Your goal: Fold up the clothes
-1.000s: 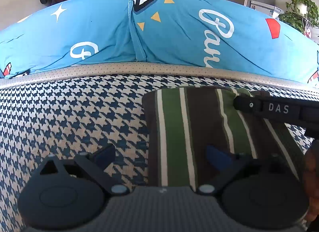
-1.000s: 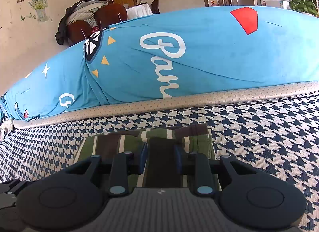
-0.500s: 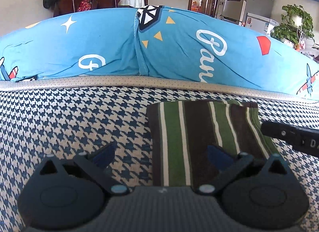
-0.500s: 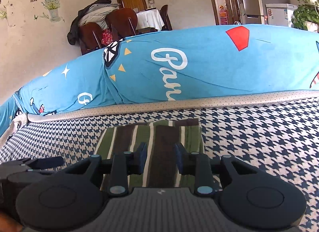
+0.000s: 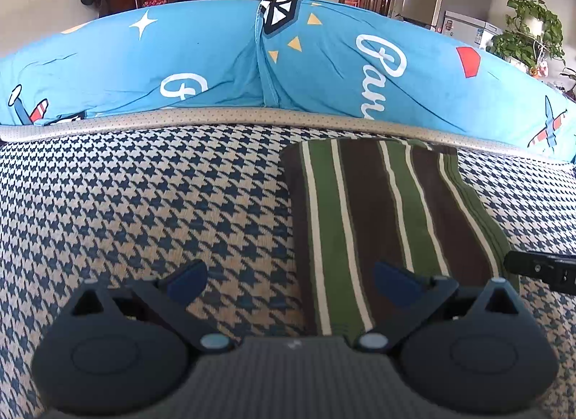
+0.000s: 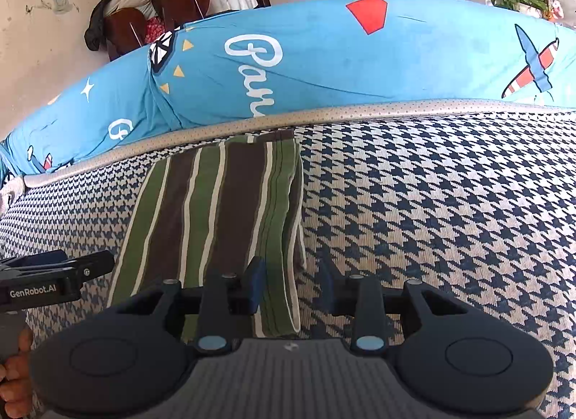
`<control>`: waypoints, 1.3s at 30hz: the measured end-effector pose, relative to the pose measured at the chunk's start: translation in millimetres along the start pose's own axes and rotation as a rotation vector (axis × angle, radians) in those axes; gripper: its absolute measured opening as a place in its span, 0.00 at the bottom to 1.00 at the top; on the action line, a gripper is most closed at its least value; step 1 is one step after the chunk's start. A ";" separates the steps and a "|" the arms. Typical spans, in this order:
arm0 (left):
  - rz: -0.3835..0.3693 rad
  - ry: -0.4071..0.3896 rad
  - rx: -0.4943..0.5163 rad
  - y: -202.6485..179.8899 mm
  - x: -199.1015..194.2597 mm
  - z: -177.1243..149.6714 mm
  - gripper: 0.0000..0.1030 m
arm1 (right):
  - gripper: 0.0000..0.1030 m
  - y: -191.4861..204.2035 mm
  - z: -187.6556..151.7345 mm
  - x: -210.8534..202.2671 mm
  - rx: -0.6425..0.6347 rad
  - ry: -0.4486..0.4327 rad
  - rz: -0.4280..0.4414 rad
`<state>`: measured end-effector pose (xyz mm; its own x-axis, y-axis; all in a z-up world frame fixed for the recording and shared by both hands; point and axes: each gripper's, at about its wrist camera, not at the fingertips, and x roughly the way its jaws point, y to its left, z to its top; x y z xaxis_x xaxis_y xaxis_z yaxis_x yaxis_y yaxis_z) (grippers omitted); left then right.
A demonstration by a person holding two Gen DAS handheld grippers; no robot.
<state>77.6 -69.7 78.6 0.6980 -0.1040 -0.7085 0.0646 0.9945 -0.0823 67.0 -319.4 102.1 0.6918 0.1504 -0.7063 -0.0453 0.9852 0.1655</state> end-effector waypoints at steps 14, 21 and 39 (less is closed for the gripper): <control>0.033 0.103 0.022 -3.9 19.2 -23.5 1.00 | 0.42 -2.1 -1.1 26.2 0.031 0.059 -0.083; 0.030 0.109 0.010 -3.6 20.1 -25.5 1.00 | 0.55 -3.4 -1.5 26.5 0.033 0.062 -0.118; 0.052 0.074 0.035 -22.6 -13.4 -27.1 1.00 | 0.67 18.5 -0.6 -9.1 -0.021 0.037 -0.086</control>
<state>47.4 -91.1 71.0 0.6465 -0.0517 -0.7612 0.0556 0.9982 -0.0206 59.4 -302.5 111.3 0.6670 0.0677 -0.7420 -0.0023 0.9960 0.0888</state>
